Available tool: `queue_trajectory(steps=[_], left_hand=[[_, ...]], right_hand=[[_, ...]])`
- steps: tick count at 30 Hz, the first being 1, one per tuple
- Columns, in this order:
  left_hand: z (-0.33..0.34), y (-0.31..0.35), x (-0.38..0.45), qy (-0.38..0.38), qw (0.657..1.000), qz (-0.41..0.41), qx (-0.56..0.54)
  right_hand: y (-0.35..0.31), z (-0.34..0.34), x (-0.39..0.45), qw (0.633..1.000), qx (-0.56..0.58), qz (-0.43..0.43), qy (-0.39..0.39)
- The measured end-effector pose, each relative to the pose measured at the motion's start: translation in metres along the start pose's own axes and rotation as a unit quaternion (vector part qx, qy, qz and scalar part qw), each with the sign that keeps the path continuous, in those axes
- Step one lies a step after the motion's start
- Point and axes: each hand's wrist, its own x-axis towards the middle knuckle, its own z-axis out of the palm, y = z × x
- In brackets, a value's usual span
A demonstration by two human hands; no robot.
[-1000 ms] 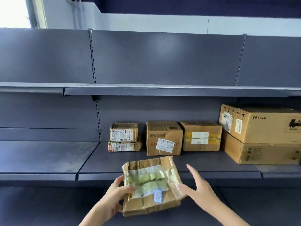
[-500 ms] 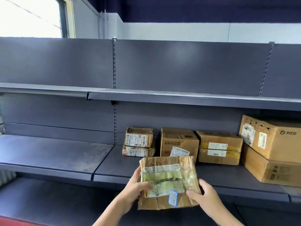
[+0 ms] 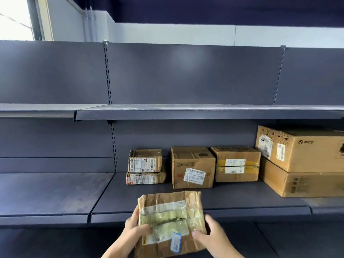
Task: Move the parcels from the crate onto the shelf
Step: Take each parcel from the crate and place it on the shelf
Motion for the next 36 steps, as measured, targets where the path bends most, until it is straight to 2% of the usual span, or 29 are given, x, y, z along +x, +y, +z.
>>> queue_trajectory(steps=[6,13,17,21,25,29,36], left_hand=[[0.012,0.009,0.013,-0.004,1.000,0.001,-0.017],[0.042,0.029,0.045,0.035,0.998,0.043,-0.021],[0.056,0.069,0.079,0.055,0.994,0.098,0.011],[0.069,0.114,0.129,0.042,0.987,0.150,0.028],[0.081,0.138,0.186,0.050,0.982,0.178,0.044],[0.088,0.144,0.232,0.102,0.977,0.186,0.035],[0.087,0.128,0.278,0.111,0.971,0.203,0.064]], right_hand=[[0.000,-0.014,0.000,0.999,0.029,0.011,0.040],[-0.007,-0.053,0.023,0.997,0.013,-0.022,0.076],[-0.026,-0.079,0.064,0.994,0.023,-0.075,0.078],[-0.047,-0.107,0.123,0.984,0.015,-0.135,0.117],[-0.053,-0.131,0.183,0.979,0.021,-0.156,0.132],[-0.049,-0.143,0.232,0.977,0.000,-0.169,0.131],[-0.029,-0.142,0.282,0.976,-0.021,-0.179,0.121]])
